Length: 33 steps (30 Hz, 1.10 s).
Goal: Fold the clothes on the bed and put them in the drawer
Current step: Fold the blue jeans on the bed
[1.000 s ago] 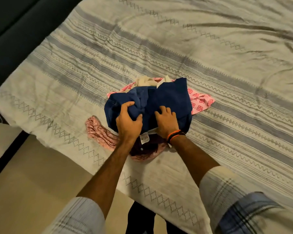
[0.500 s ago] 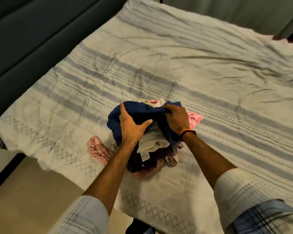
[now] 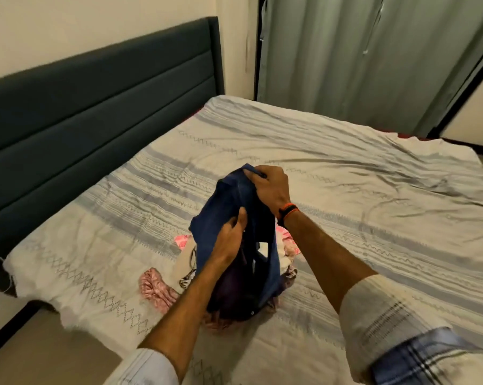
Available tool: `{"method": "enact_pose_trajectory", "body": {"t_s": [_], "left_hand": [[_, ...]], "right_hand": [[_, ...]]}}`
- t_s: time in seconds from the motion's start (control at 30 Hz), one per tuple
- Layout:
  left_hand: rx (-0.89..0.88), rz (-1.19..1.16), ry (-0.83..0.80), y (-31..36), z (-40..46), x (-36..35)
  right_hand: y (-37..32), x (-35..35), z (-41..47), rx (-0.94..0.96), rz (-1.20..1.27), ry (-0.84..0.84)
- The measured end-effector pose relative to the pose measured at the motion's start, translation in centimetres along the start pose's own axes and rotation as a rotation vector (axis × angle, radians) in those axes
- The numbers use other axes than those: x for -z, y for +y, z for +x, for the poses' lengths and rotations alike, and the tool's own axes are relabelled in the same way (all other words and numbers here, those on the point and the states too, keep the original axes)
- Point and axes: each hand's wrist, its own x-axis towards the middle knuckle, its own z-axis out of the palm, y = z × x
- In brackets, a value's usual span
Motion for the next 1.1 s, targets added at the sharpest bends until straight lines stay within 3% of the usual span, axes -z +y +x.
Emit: {"method": "enact_pose_trajectory", "body": {"t_s": [0.17, 0.3, 0.4, 0.5, 0.6, 0.7, 0.83, 0.93, 1.0, 1.1], "left_hand": [[-0.018, -0.232, -0.062, 2.4, -3.0, -2.0], [-0.173, 0.041, -0.203, 3.7, -6.2, -4.2], [-0.266, 0.325, 0.013, 4.2, -7.3, -6.4], [-0.296, 0.212, 0.197, 5.8, -8.4, -8.6], [-0.366, 0.040, 0.139, 9.1, -9.2, -10.7], [-0.337, -0.103, 0.069, 12.0, -8.6, -12.0], [-0.392, -0.016, -0.028, 12.6, -7.8, -12.8], [-0.406, -0.040, -0.215, 12.3, -8.2, -13.3], [-0.314, -0.150, -0.361, 11.2, -8.9, -13.2], [0.010, -0.275, -0.538, 9.0, -9.1, -11.8]], "right_hand": [[-1.0, 4.2, -1.0, -0.077, 0.341, 0.024], [-2.7, 8.9, -2.8, -0.093, 0.584, -0.010], [-4.1, 11.5, -3.4, -0.100, 0.696, -0.002], [-4.7, 14.0, -4.7, -0.110, 0.721, -0.093], [-4.0, 16.9, -6.1, -0.033, 0.586, -0.195], [-2.5, 19.2, -7.2, 0.005, 0.412, -0.189], [-0.9, 21.8, -8.4, 0.077, 0.132, -0.241], [-0.1, 23.5, -8.9, 0.024, -0.012, -0.323], [0.8, 24.3, -9.0, 0.038, -0.100, -0.380], [3.1, 24.2, -9.4, 0.059, -0.217, -0.377]]}}
